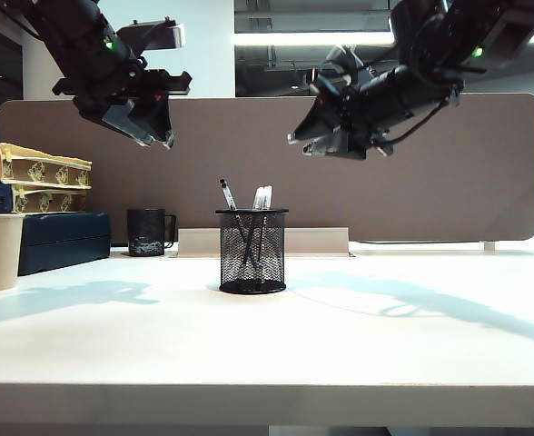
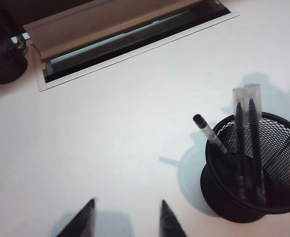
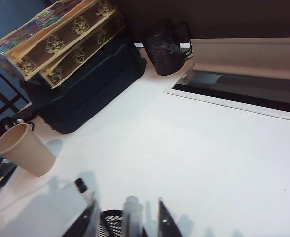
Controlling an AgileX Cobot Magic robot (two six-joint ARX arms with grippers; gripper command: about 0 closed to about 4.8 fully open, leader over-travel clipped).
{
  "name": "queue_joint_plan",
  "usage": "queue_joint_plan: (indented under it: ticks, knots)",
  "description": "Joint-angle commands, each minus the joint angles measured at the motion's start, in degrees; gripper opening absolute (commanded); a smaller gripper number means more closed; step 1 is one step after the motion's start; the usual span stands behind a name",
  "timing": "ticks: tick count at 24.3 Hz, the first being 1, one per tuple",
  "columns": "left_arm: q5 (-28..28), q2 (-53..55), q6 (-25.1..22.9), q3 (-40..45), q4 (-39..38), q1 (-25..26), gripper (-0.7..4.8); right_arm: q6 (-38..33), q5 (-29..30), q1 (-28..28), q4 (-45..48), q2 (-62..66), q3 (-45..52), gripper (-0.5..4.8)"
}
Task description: Pick up one pen and put it in the pen container.
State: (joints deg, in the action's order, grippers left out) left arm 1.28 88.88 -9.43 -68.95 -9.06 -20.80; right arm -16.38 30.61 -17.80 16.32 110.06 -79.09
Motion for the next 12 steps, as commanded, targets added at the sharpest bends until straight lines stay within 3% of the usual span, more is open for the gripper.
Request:
queue_joint_plan:
  ticks: [1, 12]
  knots:
    - [-0.2, -1.1, -0.5, -0.2, -1.2, 0.0, 1.61, 2.7, 0.7, 0.3, -2.6, -2.0, -0.4, 1.49]
    - [-0.2, -5.2, -1.1, -0.1, -5.4, 0.0, 1.61, 8.7, 0.6, 0.3, -10.5, -8.3, -0.3, 1.49]
